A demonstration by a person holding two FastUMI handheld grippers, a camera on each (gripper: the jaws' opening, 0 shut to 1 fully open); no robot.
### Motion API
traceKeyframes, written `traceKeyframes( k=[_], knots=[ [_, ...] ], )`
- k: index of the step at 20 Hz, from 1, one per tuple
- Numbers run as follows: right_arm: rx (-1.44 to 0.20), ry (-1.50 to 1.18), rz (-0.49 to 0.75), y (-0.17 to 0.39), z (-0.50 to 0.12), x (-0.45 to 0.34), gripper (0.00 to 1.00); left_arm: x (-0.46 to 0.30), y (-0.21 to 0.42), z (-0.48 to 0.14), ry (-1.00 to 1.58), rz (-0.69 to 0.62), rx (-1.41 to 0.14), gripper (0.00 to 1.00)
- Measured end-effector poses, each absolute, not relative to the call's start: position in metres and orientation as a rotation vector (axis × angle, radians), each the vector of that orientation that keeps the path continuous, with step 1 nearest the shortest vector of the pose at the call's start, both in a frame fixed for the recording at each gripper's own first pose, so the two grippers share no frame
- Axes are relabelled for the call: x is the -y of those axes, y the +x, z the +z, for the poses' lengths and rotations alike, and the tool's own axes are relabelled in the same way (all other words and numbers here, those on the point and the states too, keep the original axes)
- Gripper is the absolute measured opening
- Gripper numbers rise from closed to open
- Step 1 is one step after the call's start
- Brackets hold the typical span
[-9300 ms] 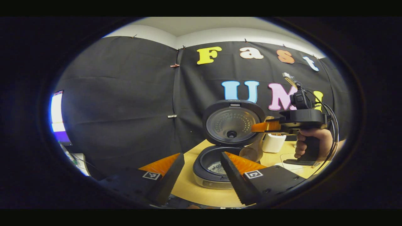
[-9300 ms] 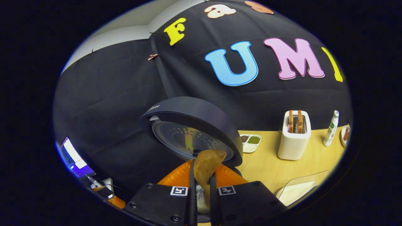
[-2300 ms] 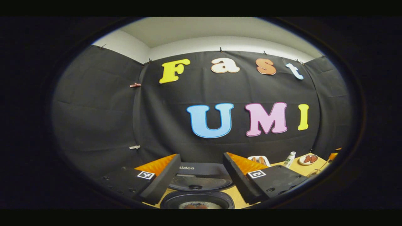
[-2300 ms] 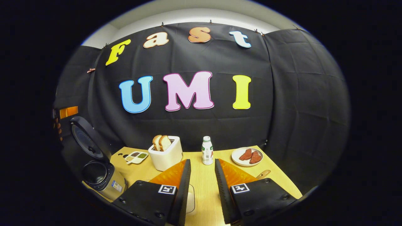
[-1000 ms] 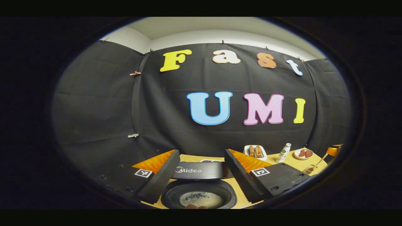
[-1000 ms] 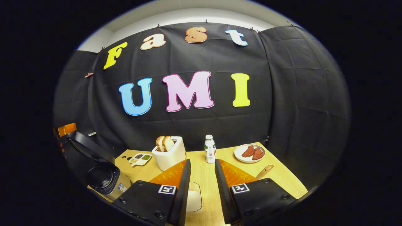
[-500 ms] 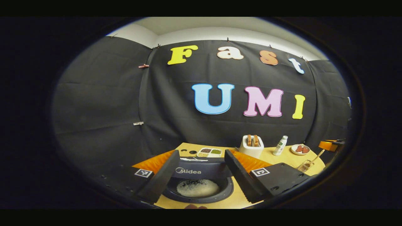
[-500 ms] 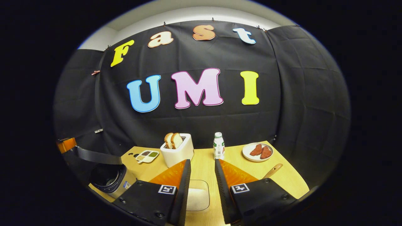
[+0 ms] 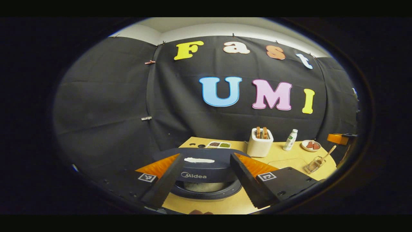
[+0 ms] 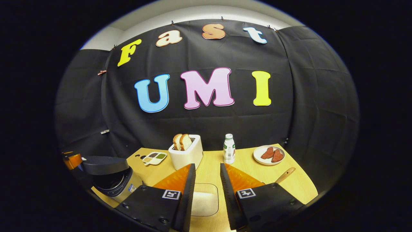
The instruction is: Close the left gripper, press the button to open the rice cooker; take a wooden spoon from the chopstick holder with the right hand, scoop a spoonful of rice and pour it into the rice cooker, then put the wooden spoon back into the chopstick holder.
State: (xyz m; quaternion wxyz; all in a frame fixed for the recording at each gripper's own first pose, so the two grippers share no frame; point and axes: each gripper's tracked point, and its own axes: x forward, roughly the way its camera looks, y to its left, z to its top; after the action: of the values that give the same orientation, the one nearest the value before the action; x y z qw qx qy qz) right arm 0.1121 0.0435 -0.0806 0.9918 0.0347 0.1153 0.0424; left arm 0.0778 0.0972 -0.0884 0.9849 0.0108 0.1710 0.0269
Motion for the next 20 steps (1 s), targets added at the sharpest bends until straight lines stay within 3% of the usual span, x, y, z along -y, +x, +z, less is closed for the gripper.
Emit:
traceKeyframes(
  k=[20],
  knots=[
    [-0.257,0.077,0.088,0.115,-0.094,-0.048,0.49,-0.098,0.051,-0.167,-0.006,0.100,-0.458,0.99]
  ],
)
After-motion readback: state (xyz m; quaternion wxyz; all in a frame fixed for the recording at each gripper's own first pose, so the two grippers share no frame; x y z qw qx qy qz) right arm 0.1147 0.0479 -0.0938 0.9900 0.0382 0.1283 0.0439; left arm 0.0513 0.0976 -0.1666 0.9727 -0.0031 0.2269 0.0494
